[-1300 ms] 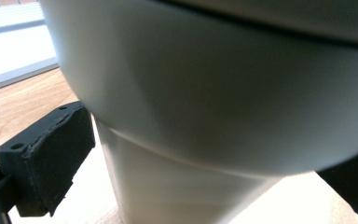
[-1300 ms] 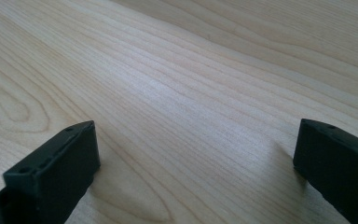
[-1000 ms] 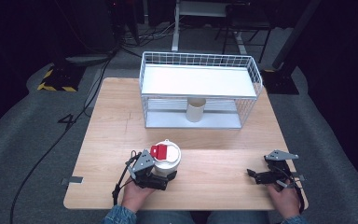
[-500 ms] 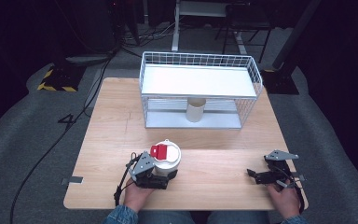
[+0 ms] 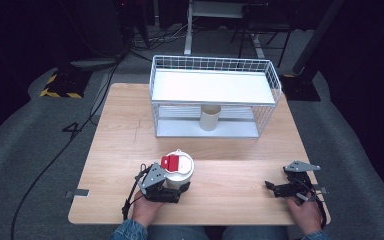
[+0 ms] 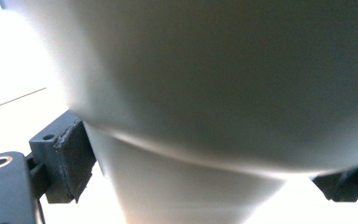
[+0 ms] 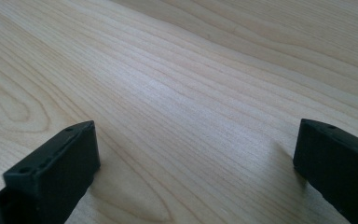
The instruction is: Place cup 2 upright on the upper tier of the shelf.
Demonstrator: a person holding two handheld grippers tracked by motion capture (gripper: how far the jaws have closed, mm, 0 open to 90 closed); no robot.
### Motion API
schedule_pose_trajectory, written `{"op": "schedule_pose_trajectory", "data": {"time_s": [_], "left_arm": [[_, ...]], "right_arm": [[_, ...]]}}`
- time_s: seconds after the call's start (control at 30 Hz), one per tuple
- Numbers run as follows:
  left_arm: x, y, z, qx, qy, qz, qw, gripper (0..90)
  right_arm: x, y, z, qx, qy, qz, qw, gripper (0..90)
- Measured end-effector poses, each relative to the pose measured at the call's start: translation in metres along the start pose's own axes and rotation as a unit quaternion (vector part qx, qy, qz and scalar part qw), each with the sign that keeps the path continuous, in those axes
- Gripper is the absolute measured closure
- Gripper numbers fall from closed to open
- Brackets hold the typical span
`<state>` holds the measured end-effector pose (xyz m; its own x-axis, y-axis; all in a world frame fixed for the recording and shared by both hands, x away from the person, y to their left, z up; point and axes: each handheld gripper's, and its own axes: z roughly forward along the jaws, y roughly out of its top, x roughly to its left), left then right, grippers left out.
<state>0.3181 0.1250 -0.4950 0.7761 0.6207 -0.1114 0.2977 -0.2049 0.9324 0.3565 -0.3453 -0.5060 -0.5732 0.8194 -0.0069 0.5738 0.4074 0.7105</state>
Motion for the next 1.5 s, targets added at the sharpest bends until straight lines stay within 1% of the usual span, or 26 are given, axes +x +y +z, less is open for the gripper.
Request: {"op": "schedule_pose_trajectory", "data": {"time_s": [0.23, 0.33, 0.4, 0.5, 0.7, 0.77, 0.83, 0.87, 0.9, 1.03, 1.13, 1.27, 1.3, 1.37, 1.47, 1.5], "left_arm": [[-0.001, 0.001, -0.002, 0.004, 0.004, -0.005, 1.0, 10.4], [-0.002, 0.001, -0.003, 0.005, 0.001, -0.014, 0.9999, 10.5], [-0.002, 0.003, -0.004, 0.004, 0.001, -0.015, 0.9999, 10.5], [-0.004, 0.005, -0.007, 0.001, 0.005, -0.011, 0.9999, 10.6], [-0.007, 0.01, -0.013, 0.0, -0.001, -0.016, 0.9999, 10.6], [-0.008, 0.012, -0.016, 0.005, 0.002, -0.015, 0.9999, 10.7], [-0.009, 0.013, -0.018, 0.006, 0.004, -0.022, 0.9997, 10.7], [-0.008, 0.014, -0.02, 0.006, 0.005, -0.02, 0.9998, 10.7], [-0.009, 0.015, -0.021, 0.006, 0.006, -0.023, 0.9997, 10.7], [-0.01, 0.019, -0.026, 0.007, 0.015, -0.02, 0.9997, 10.7], [-0.011, 0.022, -0.029, 0.001, 0.021, -0.022, 0.9995, 10.7], [-0.012, 0.029, -0.034, 0.001, 0.026, -0.02, 0.9995, 10.8], [-0.013, 0.03, -0.035, -0.002, 0.026, -0.02, 0.9995, 10.8], [-0.013, 0.032, -0.037, 0.0, 0.025, -0.02, 0.9995, 10.8], [-0.016, 0.04, -0.041, -0.003, 0.026, -0.018, 0.9995, 10.8], [-0.016, 0.042, -0.042, -0.003, 0.029, -0.013, 0.9995, 10.8]], "right_arm": [[0.0, 0.0, 0.0, 0.0, 0.0, 0.0, 1.0, 0.6], [0.0, 0.0, 0.0, 0.0, 0.0, 0.0, 1.0, 0.5], [0.0, 0.0, 0.0, 0.0, 0.0, 0.0, 1.0, 0.5], [0.0, 0.0, 0.0, 0.0, 0.0, 0.0, 1.0, 0.5], [0.0, 0.0, 0.0, 0.0, 0.0, 0.0, 1.0, 0.5], [0.0, 0.0, 0.0, 0.0, 0.0, 0.0, 1.0, 0.5], [0.0, 0.0, 0.0, 0.0, 0.0, 0.0, 1.0, 0.5], [0.0, 0.0, 0.0, 0.0, -0.002, 0.001, 1.0, 0.5], [0.0, 0.0, 0.0, 0.0, -0.003, 0.002, 1.0, 0.6], [0.001, 0.0, 0.0, 0.001, -0.004, 0.002, 1.0, 0.5], [0.001, 0.001, 0.001, 0.001, -0.005, 0.003, 1.0, 0.5], [0.001, 0.001, 0.001, 0.0, -0.005, 0.004, 1.0, 0.6], [0.001, 0.001, 0.001, 0.001, -0.005, 0.004, 1.0, 0.5], [0.001, 0.001, 0.001, 0.001, -0.005, 0.004, 1.0, 0.5], [0.001, 0.001, 0.001, 0.001, -0.005, 0.004, 1.0, 0.5], [0.001, 0.001, 0.001, 0.001, -0.006, 0.005, 1.0, 0.5]]}}
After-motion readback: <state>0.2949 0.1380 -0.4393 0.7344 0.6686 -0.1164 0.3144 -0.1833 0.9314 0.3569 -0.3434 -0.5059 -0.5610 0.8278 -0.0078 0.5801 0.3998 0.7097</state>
